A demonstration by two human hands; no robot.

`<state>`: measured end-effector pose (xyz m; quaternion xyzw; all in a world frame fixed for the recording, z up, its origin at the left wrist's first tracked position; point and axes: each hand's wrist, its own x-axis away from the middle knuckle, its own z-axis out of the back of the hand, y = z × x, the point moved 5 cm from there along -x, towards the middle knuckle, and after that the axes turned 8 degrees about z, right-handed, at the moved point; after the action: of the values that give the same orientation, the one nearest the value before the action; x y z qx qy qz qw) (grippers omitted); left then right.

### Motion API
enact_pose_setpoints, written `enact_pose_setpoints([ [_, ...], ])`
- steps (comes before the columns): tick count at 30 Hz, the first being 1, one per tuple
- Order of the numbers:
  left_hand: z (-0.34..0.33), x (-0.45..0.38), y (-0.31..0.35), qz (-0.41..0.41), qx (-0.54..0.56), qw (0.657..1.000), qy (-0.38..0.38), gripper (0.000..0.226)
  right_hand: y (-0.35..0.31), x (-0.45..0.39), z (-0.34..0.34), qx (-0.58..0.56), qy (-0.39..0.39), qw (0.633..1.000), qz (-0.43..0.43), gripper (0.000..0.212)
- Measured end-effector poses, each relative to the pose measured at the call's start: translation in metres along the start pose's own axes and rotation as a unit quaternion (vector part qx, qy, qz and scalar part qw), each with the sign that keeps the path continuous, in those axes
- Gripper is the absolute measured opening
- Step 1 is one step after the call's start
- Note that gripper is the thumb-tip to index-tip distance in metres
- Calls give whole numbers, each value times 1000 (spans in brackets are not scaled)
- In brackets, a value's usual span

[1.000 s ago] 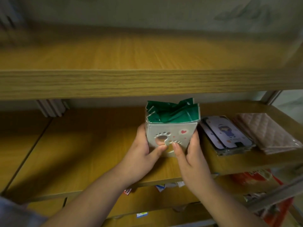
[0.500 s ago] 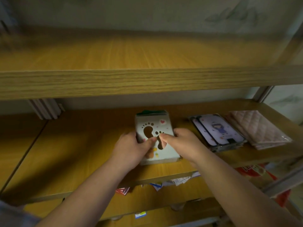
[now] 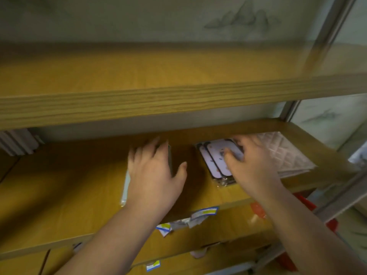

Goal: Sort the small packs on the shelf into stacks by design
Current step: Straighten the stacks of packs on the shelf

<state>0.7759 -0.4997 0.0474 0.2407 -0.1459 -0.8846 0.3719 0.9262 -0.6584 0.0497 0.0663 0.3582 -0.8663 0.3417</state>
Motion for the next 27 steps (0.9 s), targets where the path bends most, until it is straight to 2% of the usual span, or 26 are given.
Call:
enact_pose_setpoints([
  [2, -4, 0, 22, 1, 27, 1000, -6, 68, 25, -11, 8, 20, -24, 999, -28, 48],
  [6, -41, 0, 56, 77, 121, 979, -146, 66, 46, -24, 0, -4, -132, 990, -47, 53],
  [8, -63, 0, 67, 137, 203, 950, -196, 48, 50, -26, -11, -24, -175, 983, -45, 52],
  [10, -82, 5, 78, 158, 230, 930, -237, 37, 55, -27, -19, -41, -193, 980, -36, 50],
  [13, -97, 8, 92, 139, 210, 935, -250, 60, 66, -28, -19, -54, -199, 978, -42, 47],
  [15, -102, 9, 96, 153, 211, 929, -263, 62, 71, -27, -19, -70, -201, 976, -43, 49],
  [17, -106, 8, 95, 199, 274, 902, -266, 52, 70, -26, -22, -80, -205, 975, -28, 56],
  [19, -107, 8, 96, 256, 352, 862, -261, 40, 72, -26, -28, -92, -230, 969, -12, 66],
  [21, -107, 4, 95, 313, 406, 827, -230, 37, 77, -29, -33, -126, -251, 960, -16, 75],
  [25, -110, 3, 84, 408, 459, 765, -193, 52, 79, -27, -26, -202, -244, 948, -39, 64],
  [27, -108, 3, 85, 416, 474, 749, -203, 43, 81, -22, -26, -235, -242, 940, -50, 58],
])
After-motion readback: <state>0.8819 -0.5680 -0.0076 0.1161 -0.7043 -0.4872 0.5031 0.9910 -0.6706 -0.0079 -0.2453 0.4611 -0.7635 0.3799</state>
